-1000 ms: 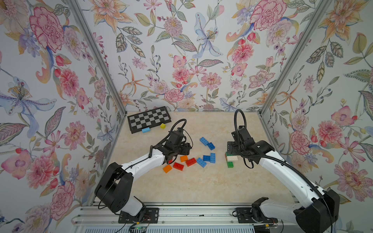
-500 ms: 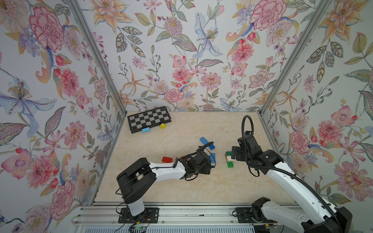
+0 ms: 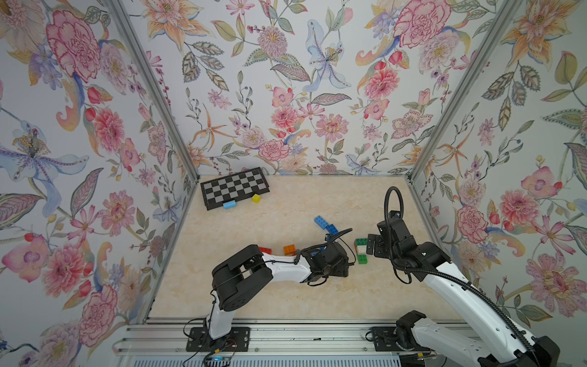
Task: Assemble a rectangle with lego
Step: Place the lego brick at the center of the board, then pick up the lego brick from the center of the board.
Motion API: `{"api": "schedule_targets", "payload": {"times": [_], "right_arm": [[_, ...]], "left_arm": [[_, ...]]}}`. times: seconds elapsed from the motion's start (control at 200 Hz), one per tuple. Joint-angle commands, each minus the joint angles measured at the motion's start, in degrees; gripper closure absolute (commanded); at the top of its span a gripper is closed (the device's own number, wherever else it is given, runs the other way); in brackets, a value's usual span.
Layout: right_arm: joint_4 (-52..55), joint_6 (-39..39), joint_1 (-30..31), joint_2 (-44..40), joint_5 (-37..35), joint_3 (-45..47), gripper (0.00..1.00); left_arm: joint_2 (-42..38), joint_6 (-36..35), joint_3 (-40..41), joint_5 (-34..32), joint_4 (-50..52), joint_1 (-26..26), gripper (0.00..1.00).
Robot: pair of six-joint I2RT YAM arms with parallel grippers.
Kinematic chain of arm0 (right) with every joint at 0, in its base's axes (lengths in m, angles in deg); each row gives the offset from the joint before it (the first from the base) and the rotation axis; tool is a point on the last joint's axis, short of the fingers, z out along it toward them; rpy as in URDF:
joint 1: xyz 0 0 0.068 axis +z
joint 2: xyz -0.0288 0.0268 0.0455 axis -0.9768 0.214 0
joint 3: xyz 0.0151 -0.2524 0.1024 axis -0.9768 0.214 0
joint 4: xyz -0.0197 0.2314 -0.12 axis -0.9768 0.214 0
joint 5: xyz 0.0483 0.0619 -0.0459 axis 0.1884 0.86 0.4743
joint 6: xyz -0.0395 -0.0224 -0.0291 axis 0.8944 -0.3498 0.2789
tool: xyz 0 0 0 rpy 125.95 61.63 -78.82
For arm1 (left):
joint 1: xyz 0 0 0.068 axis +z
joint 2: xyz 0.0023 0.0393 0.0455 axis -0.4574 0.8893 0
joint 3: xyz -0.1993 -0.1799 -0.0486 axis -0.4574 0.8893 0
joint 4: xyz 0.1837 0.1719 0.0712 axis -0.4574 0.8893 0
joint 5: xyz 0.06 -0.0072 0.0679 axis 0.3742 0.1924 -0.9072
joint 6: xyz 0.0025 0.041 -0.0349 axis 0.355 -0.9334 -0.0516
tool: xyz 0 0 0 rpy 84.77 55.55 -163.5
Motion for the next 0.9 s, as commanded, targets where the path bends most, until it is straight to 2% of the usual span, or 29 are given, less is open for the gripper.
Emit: {"api": "schedule_targets", "payload": {"times": [0.0,0.155,0.325,0.4,0.49,0.701,0.786,0.896], "right_arm": [[0.62,-1.38,-0.34,-0.67,-0.08,0.77,0.00],[1.10,-2.85,-0.36,-1.44,0.44,1.07,0.00],[1.28,-8.38,1.77,-3.44,2.69,4.41,0.00],[1.52,-11.49,4.58,-3.61,2.90,5.99,0.00],[1.57,-16.50,9.90,-3.31,2.62,8.03,0.00],[0.69,-26.88,23.96,3.27,0.94,9.75,0.00],[-1.30,-27.52,26.29,7.64,2.29,9.38,0.00],[-4.92,-25.93,26.42,12.45,4.71,9.38,0.00]], "left_arm": [[1.26,0.76,-1.47,-1.11,1.10,-0.64,0.15],[-1.97,-1.07,-1.18,-1.32,-0.06,-0.65,0.14],[-12.45,-5.83,1.10,-6.71,0.27,-0.59,0.14],[-17.93,-6.81,3.70,-10.54,0.68,-0.26,0.13],[-24.75,-6.80,8.95,-13.82,-0.78,0.85,0.01],[-33.40,-8.59,20.25,-18.23,-3.40,5.61,0.01],[-36.07,-9.48,24.99,-17.92,-6.27,8.22,0.01],[-39.17,-9.94,30.06,-16.41,-9.53,11.60,0.01]]}}
